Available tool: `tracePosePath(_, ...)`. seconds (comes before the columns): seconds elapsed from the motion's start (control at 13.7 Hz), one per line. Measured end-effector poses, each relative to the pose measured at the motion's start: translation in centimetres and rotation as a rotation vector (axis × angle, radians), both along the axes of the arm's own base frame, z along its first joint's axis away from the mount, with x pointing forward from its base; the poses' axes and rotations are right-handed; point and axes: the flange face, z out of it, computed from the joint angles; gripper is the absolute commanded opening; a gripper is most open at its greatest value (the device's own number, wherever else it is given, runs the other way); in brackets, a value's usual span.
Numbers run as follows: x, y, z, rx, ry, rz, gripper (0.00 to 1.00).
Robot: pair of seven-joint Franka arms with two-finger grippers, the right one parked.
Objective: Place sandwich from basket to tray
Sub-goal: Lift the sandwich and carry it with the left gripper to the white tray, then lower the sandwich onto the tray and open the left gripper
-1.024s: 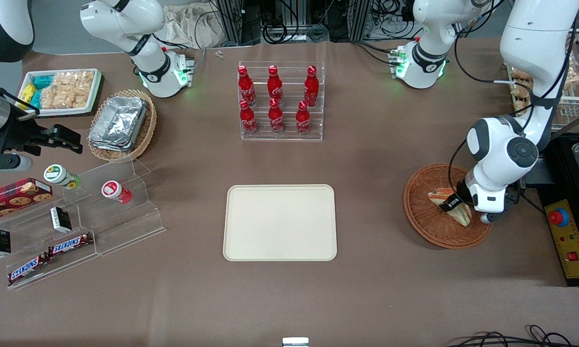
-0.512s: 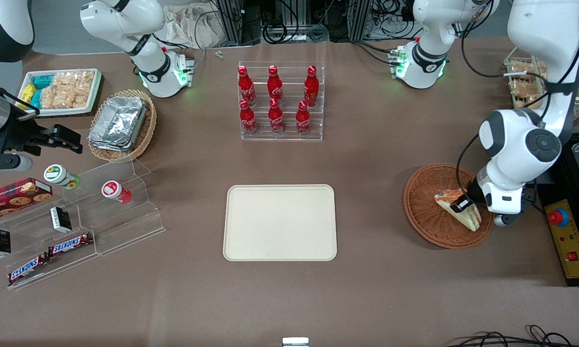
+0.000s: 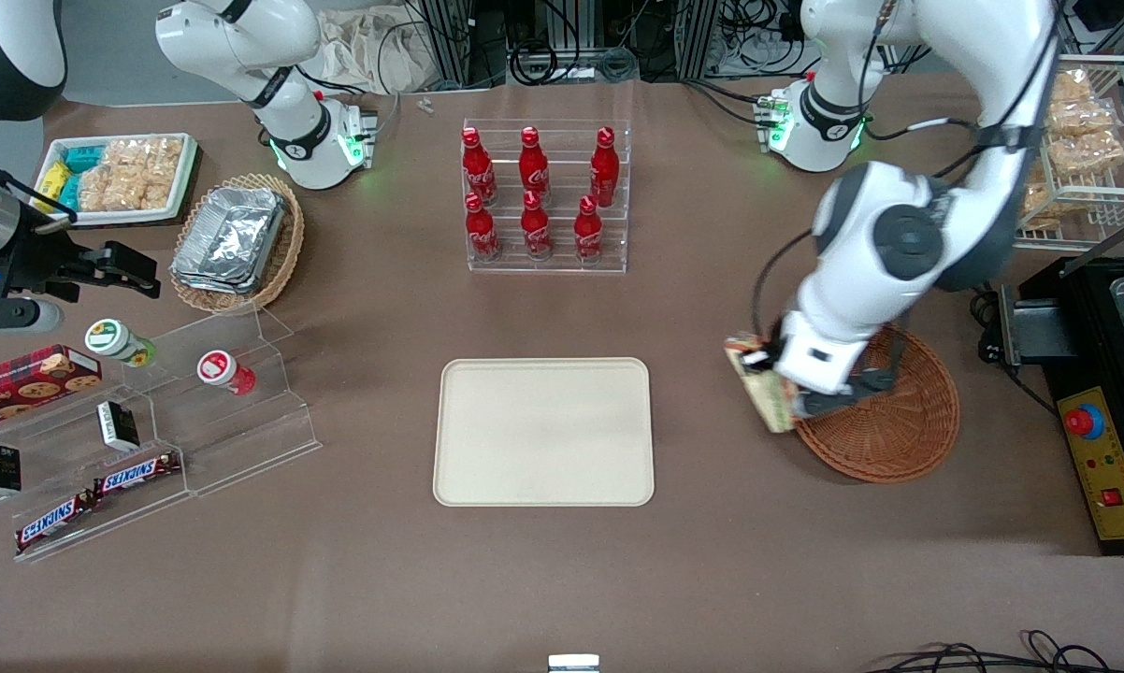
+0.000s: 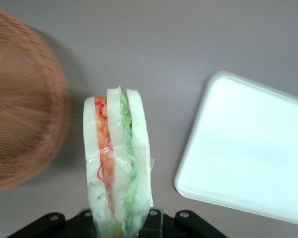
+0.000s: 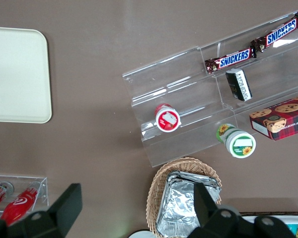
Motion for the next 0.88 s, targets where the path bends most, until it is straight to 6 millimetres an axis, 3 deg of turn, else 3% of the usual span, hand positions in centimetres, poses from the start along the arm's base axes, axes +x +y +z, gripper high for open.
tracePosePath(0.22,0.4,-7.8,-3.8,0.014,-0.005,-0.142,0.00)
tracePosePath(0.51,1.6,-13.5,-11.7,-0.047,-0.116,-0.232,0.08)
tracePosePath(0.59,1.6,-14.1,-13.2,-0.062,-0.136,-0.243,0.16)
tracePosePath(0.66,1.6,-14.4,-14.3,-0.067,-0.149,-0.252,0.31)
tracePosePath(0.73,1.6,-14.5,-14.9,-0.064,-0.156,-0.262,0.59)
tracePosePath(0.8,1.6,-14.5,-15.5,-0.052,-0.163,-0.279,1.00)
tracePosePath(0.88,1.6,-14.5,-16.0,-0.037,-0.169,-0.296,1.00)
